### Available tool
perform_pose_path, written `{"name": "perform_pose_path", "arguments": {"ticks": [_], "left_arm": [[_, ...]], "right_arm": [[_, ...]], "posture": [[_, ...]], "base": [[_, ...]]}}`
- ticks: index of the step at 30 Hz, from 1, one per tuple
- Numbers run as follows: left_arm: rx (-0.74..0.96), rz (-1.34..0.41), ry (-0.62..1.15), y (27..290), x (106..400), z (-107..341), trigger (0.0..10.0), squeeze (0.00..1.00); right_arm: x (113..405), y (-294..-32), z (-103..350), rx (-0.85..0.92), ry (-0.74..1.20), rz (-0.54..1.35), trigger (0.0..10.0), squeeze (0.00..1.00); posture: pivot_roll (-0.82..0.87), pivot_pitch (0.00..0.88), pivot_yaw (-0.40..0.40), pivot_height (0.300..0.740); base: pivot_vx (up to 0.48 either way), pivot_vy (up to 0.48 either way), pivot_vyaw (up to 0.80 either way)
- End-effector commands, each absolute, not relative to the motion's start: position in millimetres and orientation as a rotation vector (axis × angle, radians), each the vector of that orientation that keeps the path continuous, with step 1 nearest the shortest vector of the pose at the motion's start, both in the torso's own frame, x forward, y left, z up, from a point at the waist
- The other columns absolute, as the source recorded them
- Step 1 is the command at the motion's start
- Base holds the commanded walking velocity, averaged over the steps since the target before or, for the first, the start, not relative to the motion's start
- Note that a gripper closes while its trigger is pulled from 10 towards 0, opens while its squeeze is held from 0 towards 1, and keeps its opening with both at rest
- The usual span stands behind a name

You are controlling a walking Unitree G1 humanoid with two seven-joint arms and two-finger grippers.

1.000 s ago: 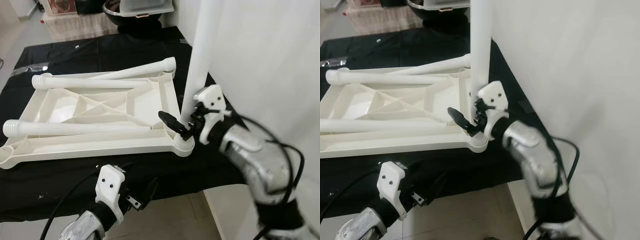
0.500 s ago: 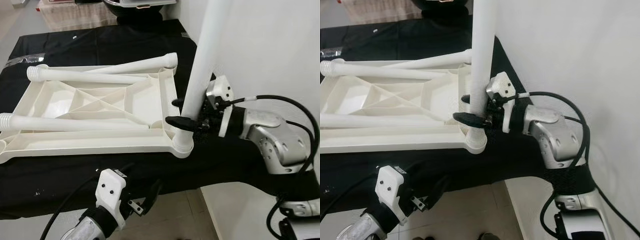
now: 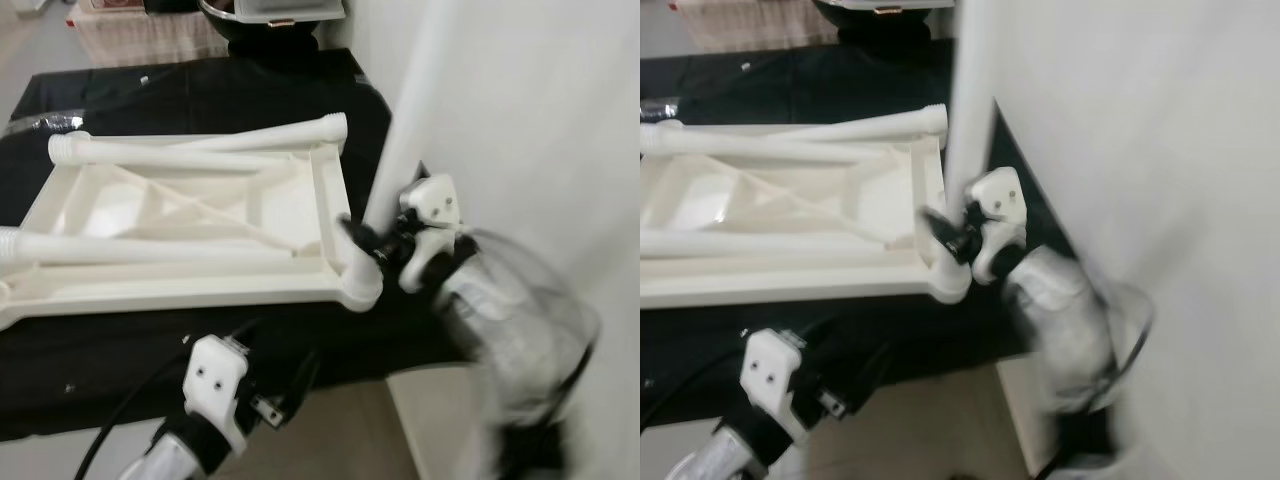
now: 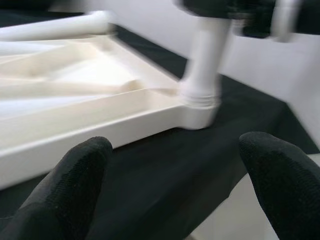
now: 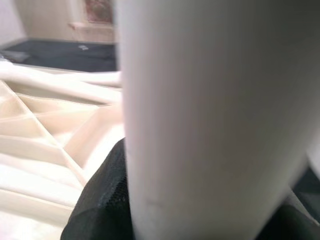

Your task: Building children table

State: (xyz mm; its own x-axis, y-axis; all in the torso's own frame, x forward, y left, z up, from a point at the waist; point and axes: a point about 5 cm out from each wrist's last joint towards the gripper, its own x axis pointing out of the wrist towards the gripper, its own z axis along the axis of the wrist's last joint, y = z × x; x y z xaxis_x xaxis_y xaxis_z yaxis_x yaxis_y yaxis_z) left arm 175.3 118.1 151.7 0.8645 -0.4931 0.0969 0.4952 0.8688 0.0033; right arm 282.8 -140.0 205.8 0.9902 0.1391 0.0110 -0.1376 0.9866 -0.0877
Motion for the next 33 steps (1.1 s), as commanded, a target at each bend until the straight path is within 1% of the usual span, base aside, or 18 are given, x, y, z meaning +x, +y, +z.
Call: {"name": "perform_pose_path", "arguments": {"ticks": [1,2,4,7,8,9,13,15,16,17,18,19,22,23,25,31,32,33], "left_arm": [[-0.018,-0.511,-0.079,119.4,175.3,148.3,10.0,0.0],[-0.014,-0.508,-0.081,120.1,178.7,147.8,10.0,0.0],[-0.009,-0.505,-0.084,121.2,183.2,146.7,10.0,0.0],[-0.01,-0.502,-0.083,121.8,185.2,145.6,10.0,0.0],[-0.012,-0.491,-0.083,123.0,186.1,144.4,10.0,0.0],[-0.013,-0.483,-0.085,123.4,186.4,144.1,10.0,0.0],[-0.013,-0.475,-0.088,123.7,186.7,144.0,10.0,0.0],[-0.017,-0.474,-0.088,123.5,186.6,143.8,10.0,0.0],[-0.017,-0.474,-0.088,123.5,186.6,143.8,10.0,0.0],[-0.018,-0.477,-0.088,123.2,186.6,143.9,10.0,0.0],[-0.017,-0.48,-0.089,122.9,186.8,144.0,10.0,0.0],[-0.016,-0.487,-0.09,122.0,186.3,144.8,10.0,0.0],[-0.014,-0.489,-0.092,121.2,185.0,145.8,10.0,0.0],[-0.014,-0.489,-0.092,121.2,185.0,145.8,10.0,0.0],[-0.015,-0.491,-0.092,120.2,184.2,146.4,10.0,0.0],[-0.015,-0.491,-0.093,119.7,182.6,147.3,10.0,0.0],[-0.015,-0.491,-0.092,119.5,181.8,147.6,10.0,0.0],[-0.015,-0.492,-0.092,119.2,181.2,147.9,10.0,0.0]], "right_arm": [[268.2,-150.8,151.2,-0.138,0.282,0.116,0.0,0.0],[268.3,-129.2,153.0,-0.118,0.26,0.204,0.0,0.0],[271.5,-104.7,157.6,-0.102,0.224,0.28,0.0,0.0],[276.1,-96.8,163.4,-0.104,0.196,0.308,0.0,0.0],[283.2,-93.5,173.4,-0.097,0.152,0.369,10.0,0.03],[285.1,-91.6,180.8,-0.052,0.134,0.388,10.0,1.0],[285.0,-89.3,189.7,0.012,0.122,0.394,10.0,1.0],[290.1,-92.8,201.2,0.03,0.064,0.494,10.0,1.0],[290.1,-92.8,201.2,0.03,0.064,0.494,10.0,1.0],[293.1,-96.0,209.4,0.022,0.019,0.598,10.0,0.92],[295.6,-99.7,215.4,0.005,-0.013,0.681,10.0,0.27],[298.0,-108.4,224.1,-0.048,-0.051,0.826,10.0,0.0],[298.5,-115.4,228.7,-0.117,-0.053,0.965,10.0,0.0],[298.5,-115.4,228.7,-0.117,-0.053,0.965,10.0,0.0],[295.6,-118.9,228.6,-0.146,-0.028,1.102,10.0,0.0],[307.7,-123.8,230.4,-0.167,-0.017,1.155,10.0,0.0],[313.4,-123.1,233.4,-0.168,-0.031,1.154,4.5,0.0],[316.5,-122.4,235.7,-0.168,-0.041,1.154,4.5,0.0]], "posture": [[0.02,0.191,-0.072,0.74],[0.01,0.171,-0.04,0.74],[0.01,0.171,-0.039,0.74],[0.01,0.161,-0.037,0.74],[0.01,0.162,-0.036,0.74],[0.01,0.161,-0.039,0.74],[0.01,0.162,-0.04,0.74],[0.01,0.166,-0.042,0.74],[0.01,0.166,-0.042,0.74],[0.01,0.171,-0.044,0.74],[0.01,0.171,-0.044,0.74],[0.01,0.174,-0.045,0.74],[0.02,0.182,-0.045,0.74],[0.02,0.182,-0.045,0.74],[0.03,0.188,-0.046,0.74],[0.04,0.197,-0.052,0.74],[0.05,0.198,-0.053,0.74],[0.05,0.198,-0.055,0.74]], "base": [[0.0,0.0,0.0],[0.0,0.0,0.0],[0.0,0.0,0.0],[0.0,0.0,0.0],[0.0,0.0,0.0],[0.0,0.0,0.0],[0.0,0.0,0.0],[0.0,0.0,0.0],[0.0,0.0,0.0],[0.0,0.0,0.0],[0.0,0.0,0.0],[0.0,0.0,0.0],[0.0,0.0,0.0],[0.0,0.0,0.0],[0.0,0.0,0.0],[0.0,0.0,0.0],[0.0,0.0,0.0],[0.0,0.0,0.0]]}}
